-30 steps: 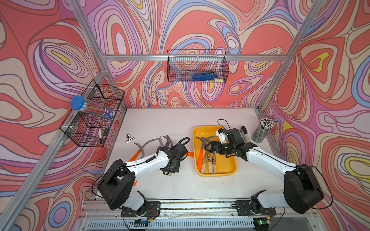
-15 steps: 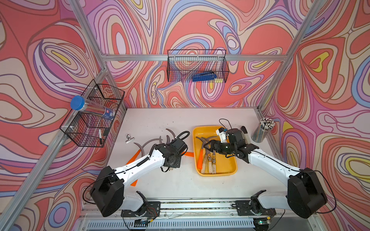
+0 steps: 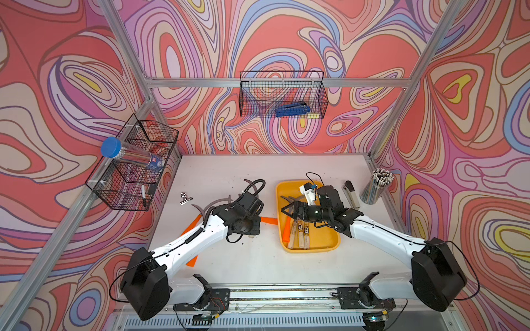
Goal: Put small sickles into storage boxes
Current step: Pick up the sickle at the center of the board.
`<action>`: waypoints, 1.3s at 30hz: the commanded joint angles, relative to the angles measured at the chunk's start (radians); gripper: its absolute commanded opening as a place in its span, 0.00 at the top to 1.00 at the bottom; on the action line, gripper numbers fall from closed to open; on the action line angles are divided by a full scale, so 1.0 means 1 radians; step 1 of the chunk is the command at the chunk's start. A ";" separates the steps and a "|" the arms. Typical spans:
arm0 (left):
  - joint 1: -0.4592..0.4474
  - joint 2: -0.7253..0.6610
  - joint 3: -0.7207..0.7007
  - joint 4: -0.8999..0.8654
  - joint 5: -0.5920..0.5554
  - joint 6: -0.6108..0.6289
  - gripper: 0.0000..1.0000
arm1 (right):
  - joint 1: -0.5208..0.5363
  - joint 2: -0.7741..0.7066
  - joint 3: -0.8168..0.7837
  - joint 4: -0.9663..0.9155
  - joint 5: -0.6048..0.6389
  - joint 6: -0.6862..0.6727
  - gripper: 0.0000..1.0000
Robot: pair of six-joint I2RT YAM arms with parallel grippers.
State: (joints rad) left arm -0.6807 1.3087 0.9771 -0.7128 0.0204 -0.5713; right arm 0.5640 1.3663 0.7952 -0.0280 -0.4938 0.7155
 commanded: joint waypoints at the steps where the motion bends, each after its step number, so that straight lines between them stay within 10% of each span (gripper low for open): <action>1: 0.004 -0.009 0.002 0.059 0.076 0.025 1.00 | 0.038 0.052 0.026 0.079 0.017 0.046 0.07; 23: 0.004 -0.032 -0.030 0.158 0.229 0.047 1.00 | 0.148 0.291 0.197 0.198 0.041 0.096 0.25; 33: 0.004 -0.035 -0.053 0.173 0.235 0.050 1.00 | 0.157 0.309 0.195 0.223 0.049 0.096 0.90; 39: 0.004 -0.045 -0.045 0.133 0.140 0.068 0.68 | 0.157 0.300 0.203 0.191 0.063 0.077 1.00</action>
State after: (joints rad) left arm -0.6815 1.2903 0.9268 -0.5484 0.2260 -0.5220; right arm 0.7227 1.6657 0.9840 0.1902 -0.4606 0.8310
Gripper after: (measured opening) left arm 0.286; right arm 0.231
